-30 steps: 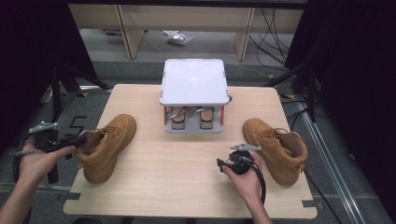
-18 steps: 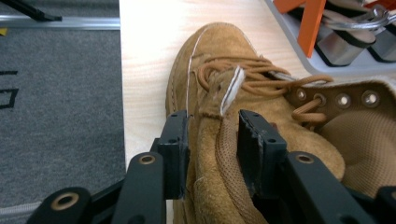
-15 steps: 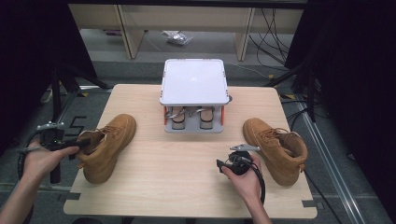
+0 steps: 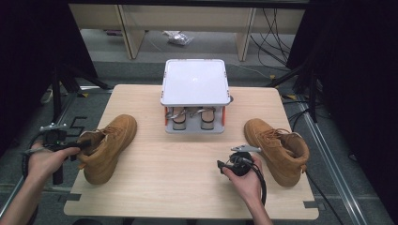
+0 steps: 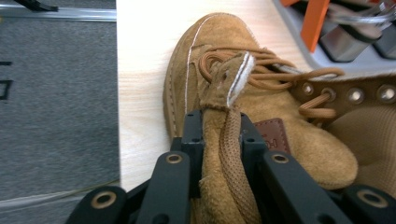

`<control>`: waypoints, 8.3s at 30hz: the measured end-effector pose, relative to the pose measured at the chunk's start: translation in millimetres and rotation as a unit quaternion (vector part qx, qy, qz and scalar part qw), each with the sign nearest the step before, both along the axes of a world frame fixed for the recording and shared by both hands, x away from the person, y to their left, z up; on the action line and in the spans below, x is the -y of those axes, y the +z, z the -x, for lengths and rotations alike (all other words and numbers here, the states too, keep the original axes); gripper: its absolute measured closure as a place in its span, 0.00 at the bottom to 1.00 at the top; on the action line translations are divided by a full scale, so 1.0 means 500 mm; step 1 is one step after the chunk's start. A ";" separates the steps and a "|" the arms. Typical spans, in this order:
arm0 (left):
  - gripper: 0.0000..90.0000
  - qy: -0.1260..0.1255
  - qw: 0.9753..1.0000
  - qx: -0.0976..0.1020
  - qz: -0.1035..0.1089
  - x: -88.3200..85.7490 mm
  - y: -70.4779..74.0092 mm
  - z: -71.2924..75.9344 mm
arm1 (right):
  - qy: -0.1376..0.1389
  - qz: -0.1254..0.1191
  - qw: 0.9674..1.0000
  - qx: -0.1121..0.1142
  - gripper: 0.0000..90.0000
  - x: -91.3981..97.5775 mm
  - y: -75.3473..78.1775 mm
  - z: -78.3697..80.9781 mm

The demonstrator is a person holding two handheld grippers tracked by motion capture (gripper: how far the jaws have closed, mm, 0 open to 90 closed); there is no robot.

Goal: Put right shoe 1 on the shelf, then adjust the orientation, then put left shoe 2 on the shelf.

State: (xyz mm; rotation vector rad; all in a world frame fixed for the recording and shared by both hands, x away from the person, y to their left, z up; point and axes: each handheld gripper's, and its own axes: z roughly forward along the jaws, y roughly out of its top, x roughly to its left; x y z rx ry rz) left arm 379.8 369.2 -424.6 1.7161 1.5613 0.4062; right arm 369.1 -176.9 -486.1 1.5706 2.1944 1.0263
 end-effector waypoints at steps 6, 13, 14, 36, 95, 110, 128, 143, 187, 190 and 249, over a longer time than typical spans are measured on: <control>0.89 0.017 0.999 0.002 0.049 -0.005 -0.004 0.000 | -0.001 0.003 1.000 0.002 0.49 0.004 0.002 -0.001; 0.90 0.026 0.996 0.009 0.080 -0.009 -0.007 0.000 | 0.003 0.004 1.000 0.015 0.49 0.010 -0.002 -0.004; 0.90 0.028 0.996 0.010 0.085 -0.009 -0.007 -0.001 | 0.004 0.006 1.000 0.016 0.49 0.011 -0.002 -0.004; 0.91 0.030 0.989 0.027 0.145 -0.001 0.002 -0.017 | -0.002 0.005 1.000 0.013 0.50 0.013 0.000 -0.001; 0.91 0.037 0.980 0.078 0.181 0.040 0.079 -0.096 | 0.004 0.004 1.000 0.026 0.50 0.011 -0.004 -0.002; 0.91 0.033 0.977 0.088 0.189 0.046 0.099 -0.116 | 0.002 0.007 1.000 0.028 0.50 0.013 0.001 0.001; 0.91 0.034 0.972 0.095 0.213 0.070 0.132 -0.161 | -0.008 0.000 0.999 0.032 0.50 0.026 0.006 0.006; 0.91 0.028 0.970 0.103 0.219 0.090 0.166 -0.186 | -0.003 -0.004 0.999 0.033 0.50 0.028 0.008 0.003; 0.90 0.027 0.961 0.118 0.248 0.126 0.251 -0.249 | -0.002 -0.009 0.999 0.042 0.50 0.026 0.020 0.006; 0.90 0.028 0.961 0.118 0.250 0.129 0.255 -0.252 | 0.001 -0.011 0.999 0.041 0.50 0.023 0.018 0.007; 0.90 -0.002 0.961 0.112 0.254 0.242 0.303 -0.319 | -0.009 -0.013 1.000 0.027 0.50 0.015 0.010 0.009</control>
